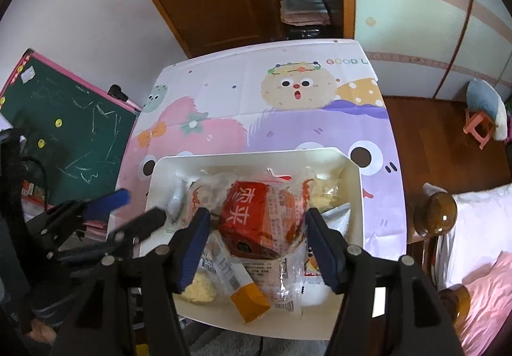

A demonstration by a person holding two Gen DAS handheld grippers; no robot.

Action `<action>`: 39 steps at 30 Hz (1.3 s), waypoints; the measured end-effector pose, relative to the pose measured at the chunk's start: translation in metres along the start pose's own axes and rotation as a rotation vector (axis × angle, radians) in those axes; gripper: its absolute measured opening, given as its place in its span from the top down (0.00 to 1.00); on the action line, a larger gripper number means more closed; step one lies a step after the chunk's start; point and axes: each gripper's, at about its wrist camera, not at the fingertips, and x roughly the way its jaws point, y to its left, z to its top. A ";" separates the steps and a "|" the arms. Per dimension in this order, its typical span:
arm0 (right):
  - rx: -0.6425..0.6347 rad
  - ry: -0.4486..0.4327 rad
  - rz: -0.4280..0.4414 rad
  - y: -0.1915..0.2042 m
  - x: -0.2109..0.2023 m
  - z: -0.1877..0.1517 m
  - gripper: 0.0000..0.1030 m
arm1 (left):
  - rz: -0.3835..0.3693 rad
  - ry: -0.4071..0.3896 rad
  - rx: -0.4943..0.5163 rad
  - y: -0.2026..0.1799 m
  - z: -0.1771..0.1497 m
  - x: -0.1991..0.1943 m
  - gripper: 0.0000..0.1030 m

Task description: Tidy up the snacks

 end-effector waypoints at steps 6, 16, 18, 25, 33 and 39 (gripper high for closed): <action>0.068 -0.046 0.010 -0.012 -0.002 -0.002 0.26 | -0.009 -0.019 -0.029 0.004 -0.002 -0.003 0.04; 0.035 -0.099 -0.026 -0.006 -0.012 -0.012 0.26 | 0.029 -0.023 -0.043 0.004 -0.011 -0.012 0.04; 0.036 -0.106 -0.028 -0.005 -0.014 -0.015 0.26 | 0.039 -0.024 -0.040 0.003 -0.013 -0.014 0.04; 0.043 -0.120 -0.040 -0.002 -0.021 -0.025 0.26 | 0.044 -0.015 -0.060 0.005 -0.024 -0.026 0.04; 0.059 -0.130 -0.067 0.003 -0.038 -0.040 0.26 | 0.088 -0.037 -0.096 0.011 -0.041 -0.051 0.04; 0.035 -0.168 -0.103 0.014 -0.056 -0.046 0.26 | 0.120 -0.055 -0.121 0.015 -0.046 -0.071 0.04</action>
